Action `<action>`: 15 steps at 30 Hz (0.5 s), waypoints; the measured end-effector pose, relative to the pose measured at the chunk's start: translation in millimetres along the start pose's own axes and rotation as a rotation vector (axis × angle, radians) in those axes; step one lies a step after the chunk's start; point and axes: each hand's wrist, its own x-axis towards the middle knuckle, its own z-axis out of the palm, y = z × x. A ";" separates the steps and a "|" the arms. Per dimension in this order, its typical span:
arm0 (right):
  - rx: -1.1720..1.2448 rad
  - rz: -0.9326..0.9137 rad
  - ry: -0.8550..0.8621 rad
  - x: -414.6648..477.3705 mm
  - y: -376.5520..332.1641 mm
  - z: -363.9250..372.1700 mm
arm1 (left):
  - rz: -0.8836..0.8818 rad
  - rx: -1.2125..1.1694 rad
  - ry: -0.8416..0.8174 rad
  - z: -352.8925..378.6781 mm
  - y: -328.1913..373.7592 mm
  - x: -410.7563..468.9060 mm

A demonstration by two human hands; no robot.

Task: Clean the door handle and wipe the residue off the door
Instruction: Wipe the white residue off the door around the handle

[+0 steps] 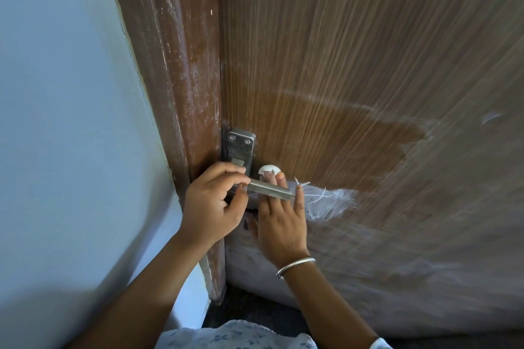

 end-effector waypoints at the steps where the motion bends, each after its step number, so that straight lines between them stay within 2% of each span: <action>1: -0.016 0.034 -0.008 -4.4 5.2 0.1 | -0.002 -0.004 -0.002 -0.4 -0.3 -0.2; 6: -0.112 0.294 -0.052 -39.2 39.0 1.6 | -0.015 -0.015 -0.014 -0.5 0.2 -0.2; 10: -0.014 0.570 0.055 -51.6 58.7 -0.1 | -0.017 -0.012 -0.011 -0.9 0.5 0.3; 13: 0.029 0.572 0.102 -47.4 58.1 -3.2 | -0.019 -0.014 0.003 0.3 0.2 -0.1; 15: 0.016 0.496 0.098 -38.3 49.2 -5.0 | -0.013 -0.010 0.010 1.4 -0.2 -0.1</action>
